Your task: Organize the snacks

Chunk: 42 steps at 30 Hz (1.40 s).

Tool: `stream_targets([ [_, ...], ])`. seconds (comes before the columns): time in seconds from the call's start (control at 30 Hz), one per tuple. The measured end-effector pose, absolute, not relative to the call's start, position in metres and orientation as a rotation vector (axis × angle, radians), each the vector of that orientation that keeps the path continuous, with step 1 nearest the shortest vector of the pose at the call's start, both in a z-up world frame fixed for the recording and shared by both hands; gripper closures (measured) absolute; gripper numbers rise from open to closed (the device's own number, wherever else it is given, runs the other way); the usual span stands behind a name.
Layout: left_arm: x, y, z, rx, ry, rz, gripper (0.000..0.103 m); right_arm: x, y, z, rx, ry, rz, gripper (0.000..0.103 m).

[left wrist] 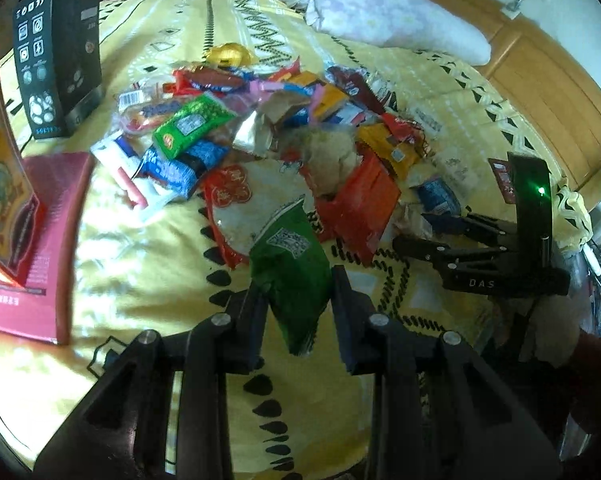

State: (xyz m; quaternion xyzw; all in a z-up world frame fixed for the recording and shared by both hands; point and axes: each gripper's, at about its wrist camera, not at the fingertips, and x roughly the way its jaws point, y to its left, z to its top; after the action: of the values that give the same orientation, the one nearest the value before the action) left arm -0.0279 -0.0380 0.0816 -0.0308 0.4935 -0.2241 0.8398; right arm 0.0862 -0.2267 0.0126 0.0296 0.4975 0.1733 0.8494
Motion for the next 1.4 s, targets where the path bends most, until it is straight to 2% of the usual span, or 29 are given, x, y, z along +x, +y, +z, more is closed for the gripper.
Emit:
stream_targets([
  [0.27, -0.027, -0.033, 0.095, -0.068, 1.001, -0.459, 0.072, 0.063, -0.232, 0.031, 0.064, 0.976, 0.333, 0.039],
  [0.67, -0.031, 0.029, 0.183, -0.111, 0.758, -0.349, 0.073, 0.058, -0.205, 0.139, 0.050, 0.758, 0.337, 0.039],
  [0.97, -0.038, 0.136, 0.246, -0.186, 0.605, -0.114, 0.073, 0.097, -0.099, 0.234, -0.029, 0.599, 0.504, 0.039],
  [1.1, -0.047, 0.178, 0.255, -0.204, 0.577, 0.012, 0.073, 0.105, -0.032, 0.270, -0.066, 0.543, 0.606, 0.039],
  [1.4, -0.059, 0.246, 0.252, -0.230, 0.556, 0.223, 0.073, 0.108, 0.119, 0.301, -0.127, 0.519, 0.830, 0.039],
])
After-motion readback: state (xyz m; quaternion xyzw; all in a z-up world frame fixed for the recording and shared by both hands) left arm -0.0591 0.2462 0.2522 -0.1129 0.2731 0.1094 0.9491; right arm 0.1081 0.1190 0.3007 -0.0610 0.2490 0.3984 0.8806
